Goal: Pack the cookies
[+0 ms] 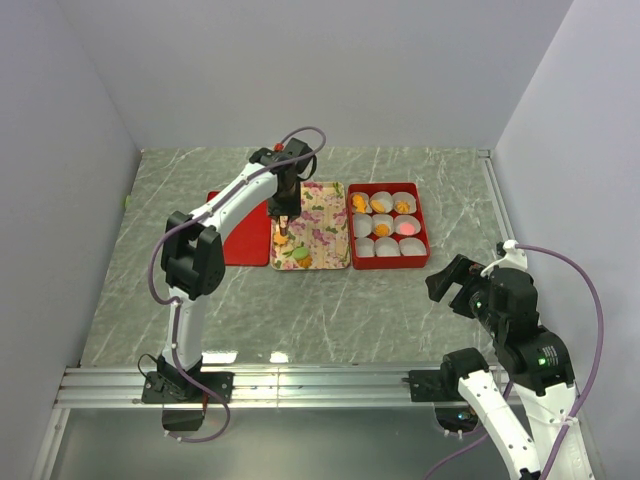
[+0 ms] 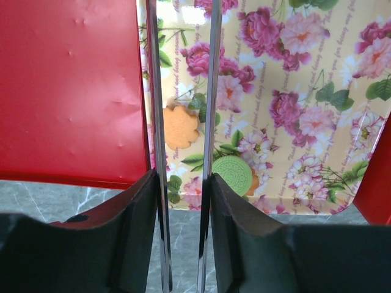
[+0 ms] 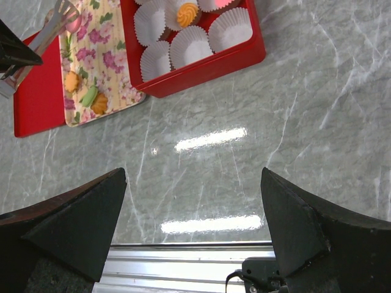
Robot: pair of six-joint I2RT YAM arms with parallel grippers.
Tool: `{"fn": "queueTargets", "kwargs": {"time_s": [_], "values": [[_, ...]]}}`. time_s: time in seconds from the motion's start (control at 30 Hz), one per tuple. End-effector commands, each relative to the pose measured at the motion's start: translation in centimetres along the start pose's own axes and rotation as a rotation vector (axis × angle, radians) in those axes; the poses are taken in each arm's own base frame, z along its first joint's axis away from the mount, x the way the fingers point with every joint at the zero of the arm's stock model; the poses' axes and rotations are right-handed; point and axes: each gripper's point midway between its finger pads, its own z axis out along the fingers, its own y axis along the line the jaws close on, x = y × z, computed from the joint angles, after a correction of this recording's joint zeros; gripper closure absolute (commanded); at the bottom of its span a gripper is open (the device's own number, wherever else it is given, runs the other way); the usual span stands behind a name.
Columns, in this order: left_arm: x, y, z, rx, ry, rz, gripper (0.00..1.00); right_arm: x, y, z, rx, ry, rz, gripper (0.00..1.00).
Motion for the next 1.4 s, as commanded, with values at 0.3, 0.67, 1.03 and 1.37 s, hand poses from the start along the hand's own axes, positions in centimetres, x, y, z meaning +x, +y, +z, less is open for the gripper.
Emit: {"fn": "queueTargets", "kwargs": {"time_s": [0.3,0.67,1.03,1.37], "values": [[-3.9,-2.0,-6.9,0.154,-0.133,0.003,0.65,-0.4,0.5,0.3,-0.017,-0.01,-0.012,0.03],[-0.3,-8.9,-13.5,0.338,-0.213,0.187,0.65,-0.1,0.8,0.4,-0.033,0.01,-0.025,0.03],[4.0,-13.8,-13.9,0.388,-0.185,0.304,0.66,-0.1,0.8,0.1,-0.043,0.004,-0.026,0.03],[4.3,-15.2,-11.7,0.37,-0.159,0.322,0.66,-0.3,0.8,-0.1,-0.049,-0.013,-0.023,0.03]]}}
